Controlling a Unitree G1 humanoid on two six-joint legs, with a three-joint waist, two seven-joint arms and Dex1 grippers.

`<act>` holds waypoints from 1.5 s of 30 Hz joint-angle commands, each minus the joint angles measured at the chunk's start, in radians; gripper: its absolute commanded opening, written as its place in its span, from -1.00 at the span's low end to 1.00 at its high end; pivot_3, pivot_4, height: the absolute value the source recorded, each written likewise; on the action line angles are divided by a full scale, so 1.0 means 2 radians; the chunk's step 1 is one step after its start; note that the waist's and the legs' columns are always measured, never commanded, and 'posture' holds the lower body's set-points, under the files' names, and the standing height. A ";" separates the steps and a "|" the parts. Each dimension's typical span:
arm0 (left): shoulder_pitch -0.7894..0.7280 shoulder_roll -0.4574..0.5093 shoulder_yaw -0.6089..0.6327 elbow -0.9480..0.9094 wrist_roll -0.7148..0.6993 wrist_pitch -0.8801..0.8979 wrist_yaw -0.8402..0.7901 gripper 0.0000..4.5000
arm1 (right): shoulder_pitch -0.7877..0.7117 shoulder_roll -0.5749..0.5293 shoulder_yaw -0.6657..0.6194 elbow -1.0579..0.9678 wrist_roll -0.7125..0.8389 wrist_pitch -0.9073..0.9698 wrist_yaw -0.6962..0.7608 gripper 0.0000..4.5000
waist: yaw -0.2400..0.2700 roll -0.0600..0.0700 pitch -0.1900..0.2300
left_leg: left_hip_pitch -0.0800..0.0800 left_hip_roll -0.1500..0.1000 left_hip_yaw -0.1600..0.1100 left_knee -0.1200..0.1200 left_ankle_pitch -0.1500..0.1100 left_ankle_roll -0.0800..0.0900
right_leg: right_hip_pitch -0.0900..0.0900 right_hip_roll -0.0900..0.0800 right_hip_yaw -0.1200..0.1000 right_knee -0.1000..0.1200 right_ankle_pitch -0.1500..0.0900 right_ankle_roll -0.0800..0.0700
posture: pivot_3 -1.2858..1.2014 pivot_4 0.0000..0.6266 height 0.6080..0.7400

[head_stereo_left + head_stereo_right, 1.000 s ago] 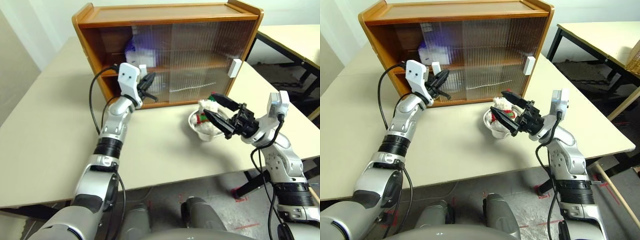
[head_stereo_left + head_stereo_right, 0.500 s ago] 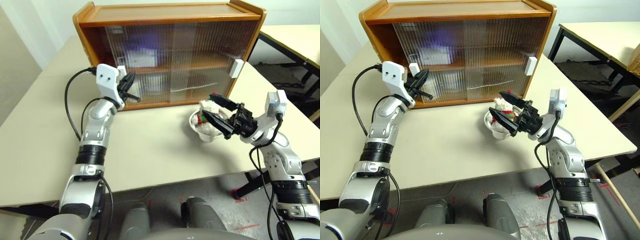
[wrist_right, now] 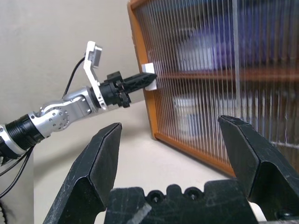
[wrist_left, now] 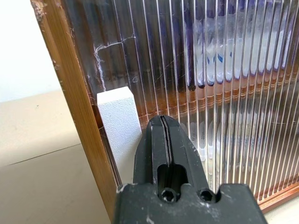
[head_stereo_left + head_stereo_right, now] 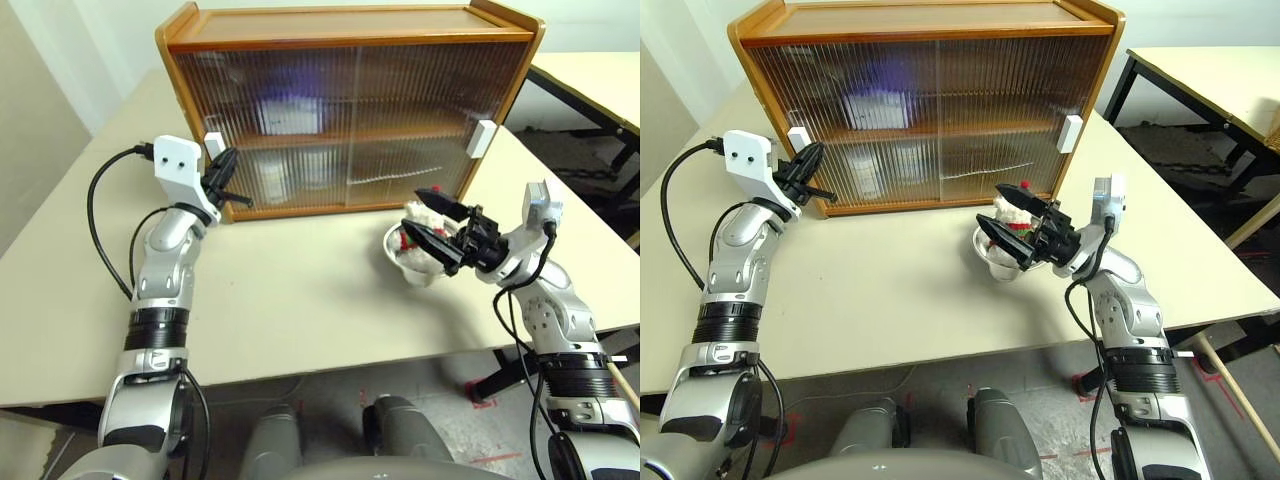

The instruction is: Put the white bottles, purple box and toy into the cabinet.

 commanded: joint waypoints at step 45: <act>0.216 0.075 -0.022 -0.127 -0.188 -0.014 -0.391 1.00 | -0.196 -0.082 -0.127 0.304 -0.116 -0.073 -0.239 -0.99 | 0.023 0.002 0.001 | -0.002 -0.002 0.002 -0.007 0.001 0.002 | -0.001 -0.005 0.001 -0.005 -0.006 0.001 | 0.16 -1.00 1.00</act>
